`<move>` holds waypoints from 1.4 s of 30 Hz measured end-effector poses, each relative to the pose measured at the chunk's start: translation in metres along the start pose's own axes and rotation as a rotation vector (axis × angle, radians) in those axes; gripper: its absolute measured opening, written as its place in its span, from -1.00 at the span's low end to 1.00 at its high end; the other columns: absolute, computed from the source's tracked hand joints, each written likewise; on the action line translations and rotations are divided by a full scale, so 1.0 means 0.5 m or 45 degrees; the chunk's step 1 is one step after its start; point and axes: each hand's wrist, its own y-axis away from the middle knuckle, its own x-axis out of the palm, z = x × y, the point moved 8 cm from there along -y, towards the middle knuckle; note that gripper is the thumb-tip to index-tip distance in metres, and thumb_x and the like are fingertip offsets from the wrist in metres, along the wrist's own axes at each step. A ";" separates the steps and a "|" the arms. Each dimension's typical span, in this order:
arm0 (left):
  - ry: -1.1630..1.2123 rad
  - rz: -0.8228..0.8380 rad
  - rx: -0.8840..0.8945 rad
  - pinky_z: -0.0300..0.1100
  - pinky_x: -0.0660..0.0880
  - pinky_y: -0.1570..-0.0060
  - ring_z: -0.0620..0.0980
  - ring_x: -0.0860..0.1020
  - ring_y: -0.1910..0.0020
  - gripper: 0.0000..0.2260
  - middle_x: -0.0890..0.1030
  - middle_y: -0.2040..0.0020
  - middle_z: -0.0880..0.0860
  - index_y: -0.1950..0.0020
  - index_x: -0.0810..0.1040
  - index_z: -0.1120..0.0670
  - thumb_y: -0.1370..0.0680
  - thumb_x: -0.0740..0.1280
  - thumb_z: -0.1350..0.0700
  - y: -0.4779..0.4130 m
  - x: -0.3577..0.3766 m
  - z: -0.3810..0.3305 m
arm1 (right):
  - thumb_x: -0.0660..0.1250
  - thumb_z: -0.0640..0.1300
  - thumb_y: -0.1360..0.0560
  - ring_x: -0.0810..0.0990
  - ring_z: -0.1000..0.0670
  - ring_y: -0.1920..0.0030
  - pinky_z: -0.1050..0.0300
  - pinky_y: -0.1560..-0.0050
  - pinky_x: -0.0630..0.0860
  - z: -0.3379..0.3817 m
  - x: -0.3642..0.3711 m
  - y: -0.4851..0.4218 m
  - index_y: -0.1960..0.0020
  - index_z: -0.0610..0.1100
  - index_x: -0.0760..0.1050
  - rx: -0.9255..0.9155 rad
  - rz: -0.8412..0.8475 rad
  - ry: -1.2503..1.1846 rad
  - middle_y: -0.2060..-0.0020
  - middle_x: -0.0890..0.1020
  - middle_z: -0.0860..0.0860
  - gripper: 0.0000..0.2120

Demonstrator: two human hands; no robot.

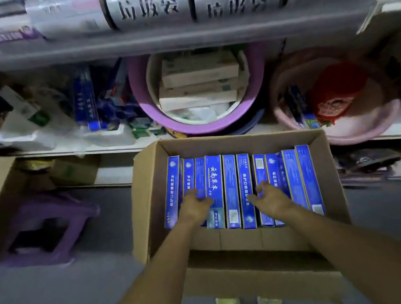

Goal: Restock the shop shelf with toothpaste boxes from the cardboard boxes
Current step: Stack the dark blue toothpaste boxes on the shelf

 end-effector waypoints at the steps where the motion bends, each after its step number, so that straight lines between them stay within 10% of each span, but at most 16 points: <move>1: 0.043 -0.005 -0.013 -0.15 0.48 -0.09 0.08 0.55 -0.16 -0.55 0.56 -0.19 0.11 -0.37 0.33 0.21 -0.55 0.37 0.13 -0.016 0.011 0.007 | 0.24 0.02 -0.59 0.54 -0.06 0.08 0.04 0.00 0.50 -0.012 0.016 -0.019 -0.33 -0.22 0.30 0.018 0.004 -0.013 -0.09 0.54 -0.13 -0.57; 4: 0.152 -0.003 -0.045 -0.19 0.45 0.03 -0.01 0.51 -0.07 -0.59 0.52 -0.17 0.05 -0.31 0.36 0.17 -0.54 0.41 0.12 -0.042 0.037 0.012 | 0.31 0.02 -0.56 0.50 -0.15 -0.21 -0.05 -0.18 0.49 -0.026 0.048 -0.056 -0.40 -0.22 0.22 0.043 0.010 -0.060 -0.31 0.45 -0.16 -0.46; 8: 0.125 -0.019 -0.060 -0.13 0.52 -0.04 -0.01 0.56 -0.07 -0.38 0.57 -0.04 0.00 -0.10 0.41 0.21 -0.28 0.59 -0.12 -0.071 0.070 0.021 | 0.35 0.07 -0.52 0.54 -0.09 -0.03 0.06 0.05 0.49 -0.018 0.070 -0.075 -0.50 -0.23 0.02 0.051 0.040 0.042 -0.25 0.50 -0.14 -0.23; 13: 0.241 0.105 -0.126 -0.04 0.36 -0.32 0.13 0.35 -0.42 -0.17 0.36 -0.46 0.15 -0.50 0.22 0.21 -0.39 0.54 -0.06 -0.067 0.111 0.025 | 0.40 0.01 -0.49 0.37 -0.16 -0.38 0.00 -0.25 0.45 -0.032 0.057 -0.094 -0.53 -0.22 -0.04 0.136 0.057 -0.001 -0.47 0.27 -0.15 -0.16; 18: 0.394 0.114 -0.148 -0.12 0.36 -0.20 0.09 0.40 -0.33 -0.27 0.39 -0.40 0.09 -0.51 0.18 0.15 -0.46 0.48 0.05 -0.034 0.097 0.028 | 0.32 -0.12 -0.53 0.46 -0.12 -0.26 0.08 -0.15 0.39 -0.043 0.037 -0.061 -0.51 -0.17 0.12 0.154 0.029 -0.389 -0.41 0.34 -0.12 -0.37; 21: 0.549 0.091 -0.164 -0.16 0.50 0.00 0.02 0.57 0.06 -0.60 0.59 -0.02 0.00 -0.15 0.37 0.13 -0.44 0.50 0.11 0.011 0.069 0.031 | 0.32 -0.18 -0.49 0.54 0.02 0.12 0.11 0.09 0.50 -0.053 0.007 -0.020 -0.33 -0.11 0.39 0.152 0.056 -0.694 -0.19 0.55 -0.08 -0.59; 27: 0.836 0.126 -0.062 0.19 0.58 -0.05 0.20 0.67 0.08 -0.61 0.70 0.05 0.19 -0.15 0.53 0.21 -0.38 0.54 0.18 0.143 0.021 -0.040 | 0.25 -0.18 -0.46 0.56 -0.01 0.14 0.10 0.10 0.40 0.034 -0.053 0.100 -0.12 -0.01 0.59 -0.027 0.198 -0.830 0.14 0.65 -0.02 -0.71; 35: 1.311 0.271 0.244 0.08 0.60 -0.04 0.17 0.65 0.04 -0.62 0.68 -0.04 0.20 -0.19 0.57 0.20 -0.39 0.47 0.17 0.313 -0.075 -0.209 | 0.29 -0.03 -0.29 0.62 -0.07 0.18 0.08 0.12 0.50 0.207 -0.181 0.284 0.02 -0.04 0.64 -0.292 0.139 -0.757 0.14 0.70 -0.08 -0.69; 39: 1.357 0.264 0.295 0.20 0.55 -0.10 0.21 0.65 -0.01 -0.49 0.67 -0.05 0.22 -0.25 0.55 0.23 -0.34 0.51 0.11 0.404 -0.123 -0.262 | 0.28 -0.13 -0.54 0.60 0.07 0.33 0.19 0.20 0.50 0.309 -0.227 0.373 0.17 -0.14 0.60 -0.516 -0.061 -0.572 0.29 0.67 -0.04 -0.82; 42: 1.377 0.281 0.341 -0.01 0.65 0.26 0.11 0.68 0.27 -0.75 0.71 0.17 0.19 -0.08 0.59 0.25 -0.44 0.45 0.20 0.466 -0.176 -0.298 | 0.36 0.07 -0.48 0.63 0.09 0.25 0.09 0.14 0.56 0.395 -0.246 0.440 0.08 -0.12 0.59 -0.748 -0.151 -0.369 0.20 0.69 -0.01 -0.75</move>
